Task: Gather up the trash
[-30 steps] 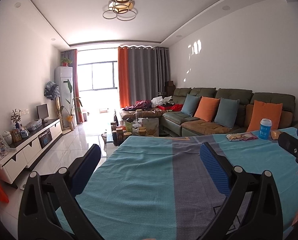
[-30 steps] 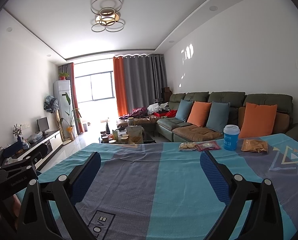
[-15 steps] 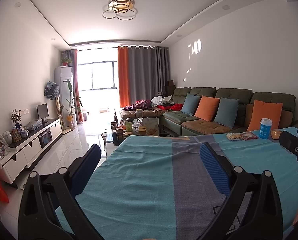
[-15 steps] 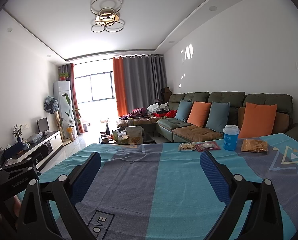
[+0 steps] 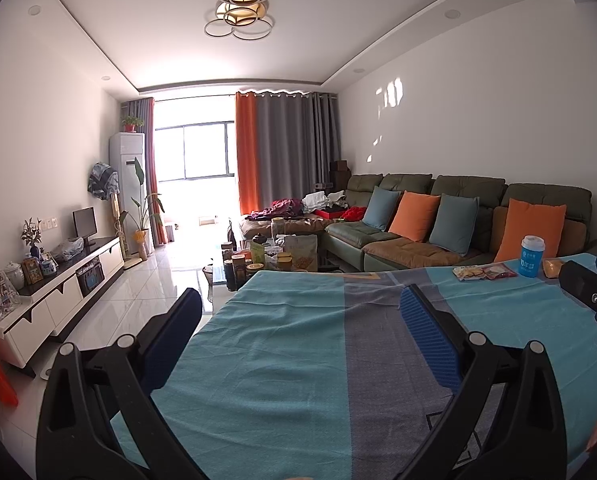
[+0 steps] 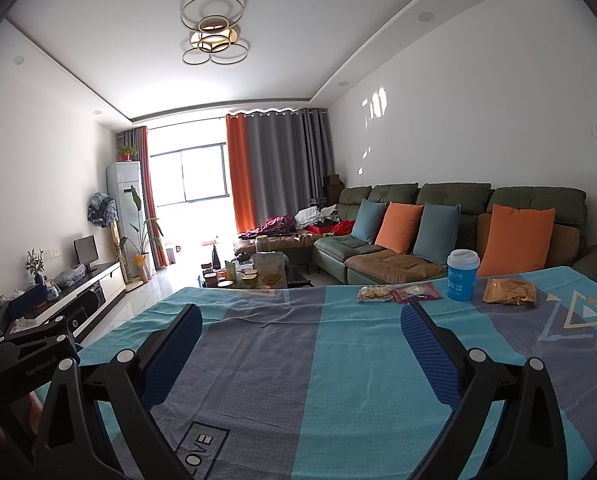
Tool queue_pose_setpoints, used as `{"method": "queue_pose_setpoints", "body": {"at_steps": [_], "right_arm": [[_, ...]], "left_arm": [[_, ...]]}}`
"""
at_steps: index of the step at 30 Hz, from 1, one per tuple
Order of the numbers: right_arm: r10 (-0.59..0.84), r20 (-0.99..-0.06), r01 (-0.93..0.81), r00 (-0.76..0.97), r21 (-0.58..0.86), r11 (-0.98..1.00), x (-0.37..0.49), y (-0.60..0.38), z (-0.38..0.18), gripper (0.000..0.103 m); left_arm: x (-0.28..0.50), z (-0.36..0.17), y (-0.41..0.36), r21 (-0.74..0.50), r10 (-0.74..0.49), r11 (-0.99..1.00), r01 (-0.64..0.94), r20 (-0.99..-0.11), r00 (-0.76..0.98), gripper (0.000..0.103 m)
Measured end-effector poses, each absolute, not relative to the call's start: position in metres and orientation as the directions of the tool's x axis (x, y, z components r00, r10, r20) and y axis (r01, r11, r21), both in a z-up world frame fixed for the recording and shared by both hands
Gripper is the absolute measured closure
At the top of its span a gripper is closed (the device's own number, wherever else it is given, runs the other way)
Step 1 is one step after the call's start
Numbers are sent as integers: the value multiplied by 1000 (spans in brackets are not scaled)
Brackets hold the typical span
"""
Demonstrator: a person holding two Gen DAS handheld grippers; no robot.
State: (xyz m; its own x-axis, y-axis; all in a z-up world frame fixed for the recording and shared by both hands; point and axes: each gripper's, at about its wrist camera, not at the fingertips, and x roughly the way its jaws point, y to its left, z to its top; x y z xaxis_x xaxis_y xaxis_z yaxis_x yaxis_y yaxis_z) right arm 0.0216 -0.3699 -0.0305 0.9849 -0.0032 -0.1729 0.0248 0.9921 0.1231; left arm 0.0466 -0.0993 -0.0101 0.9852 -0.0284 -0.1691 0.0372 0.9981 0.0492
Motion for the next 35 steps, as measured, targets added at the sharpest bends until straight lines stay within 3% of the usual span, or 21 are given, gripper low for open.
{"method": "queue_pose_setpoints", "body": {"at_steps": [26, 31, 35], "right_arm": [[-8, -173, 30, 985, 126, 992, 23, -371, -28, 7], [-10, -199, 36, 980, 129, 991, 24, -374, -31, 7], [-24, -257, 61, 966, 135, 989, 35, -390, -36, 7]], "left_arm": [[48, -14, -105, 50, -55, 997, 65, -176, 983, 6], [63, -21, -111, 62, -60, 995, 79, -258, 964, 6], [98, -33, -108, 30, -79, 995, 99, -398, 914, 6]]}}
